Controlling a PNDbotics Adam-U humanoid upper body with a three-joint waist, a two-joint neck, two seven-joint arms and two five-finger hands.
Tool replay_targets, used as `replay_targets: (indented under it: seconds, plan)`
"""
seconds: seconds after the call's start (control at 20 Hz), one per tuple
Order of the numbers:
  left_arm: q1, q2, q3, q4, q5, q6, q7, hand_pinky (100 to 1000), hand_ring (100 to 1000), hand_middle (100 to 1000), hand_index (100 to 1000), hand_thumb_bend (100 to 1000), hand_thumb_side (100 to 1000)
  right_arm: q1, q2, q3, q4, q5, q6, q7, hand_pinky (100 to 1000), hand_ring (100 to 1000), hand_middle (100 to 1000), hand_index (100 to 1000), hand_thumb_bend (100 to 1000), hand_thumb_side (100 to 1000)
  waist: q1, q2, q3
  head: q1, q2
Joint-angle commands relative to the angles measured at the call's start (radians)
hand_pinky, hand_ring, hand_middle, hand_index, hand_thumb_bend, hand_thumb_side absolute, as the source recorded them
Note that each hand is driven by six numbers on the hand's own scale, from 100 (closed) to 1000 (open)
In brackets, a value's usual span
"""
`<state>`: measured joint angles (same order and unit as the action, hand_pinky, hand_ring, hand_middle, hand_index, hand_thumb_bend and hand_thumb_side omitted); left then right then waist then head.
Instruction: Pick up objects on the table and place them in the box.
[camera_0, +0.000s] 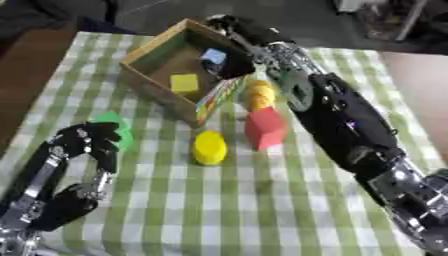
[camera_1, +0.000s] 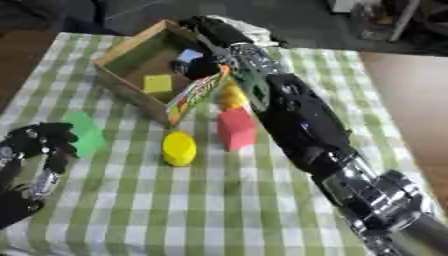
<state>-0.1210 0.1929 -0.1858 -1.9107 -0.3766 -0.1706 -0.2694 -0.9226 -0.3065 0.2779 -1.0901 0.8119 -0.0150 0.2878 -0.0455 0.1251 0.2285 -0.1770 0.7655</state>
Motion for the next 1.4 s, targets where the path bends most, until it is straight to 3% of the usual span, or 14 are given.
replay_targets:
  seconds: [0.05, 0.2, 0.55, 0.8, 1.0, 1.4]
  plan:
    - [0.001, 0.011, 0.014, -0.016, -0.009, 0.001, 0.011, 501, 611, 635, 830, 100, 592, 0.005, -0.067, -0.009, -0.057, -0.053, -0.018, 0.097, 827, 843, 872, 979, 316, 464, 0.002, -0.019, -0.012, 0.009, 0.004]
    - [0.009, 0.014, 0.020, -0.014, -0.013, 0.003, 0.017, 501, 611, 635, 830, 100, 594, 0.045, -0.107, 0.001, -0.111, -0.114, -0.065, 0.205, 833, 848, 854, 973, 304, 477, -0.001, -0.026, -0.034, 0.023, 0.004]
    - [0.021, 0.021, 0.030, -0.011, -0.023, 0.004, 0.026, 502, 611, 634, 830, 100, 596, 0.131, -0.181, 0.049, -0.285, -0.258, -0.186, 0.439, 868, 892, 882, 992, 326, 397, -0.005, -0.030, -0.068, 0.039, 0.004]
    - [0.023, 0.021, 0.030, -0.011, -0.025, 0.003, 0.027, 502, 611, 634, 830, 100, 595, 0.169, -0.186, 0.093, -0.325, -0.239, -0.224, 0.573, 887, 926, 920, 1000, 376, 314, 0.000, -0.030, -0.073, 0.041, 0.004]
    - [0.024, 0.020, 0.030, -0.012, -0.025, 0.003, 0.026, 503, 612, 634, 831, 100, 594, 0.184, -0.166, 0.109, -0.299, -0.159, -0.250, 0.575, 896, 941, 929, 1000, 398, 280, 0.008, -0.029, -0.072, 0.038, 0.004]
    - [0.027, 0.018, 0.028, -0.011, -0.024, 0.001, 0.024, 504, 612, 635, 832, 100, 596, 0.177, -0.127, 0.087, -0.203, -0.037, -0.259, 0.399, 893, 937, 916, 1000, 410, 250, 0.019, -0.029, -0.075, 0.033, 0.004]
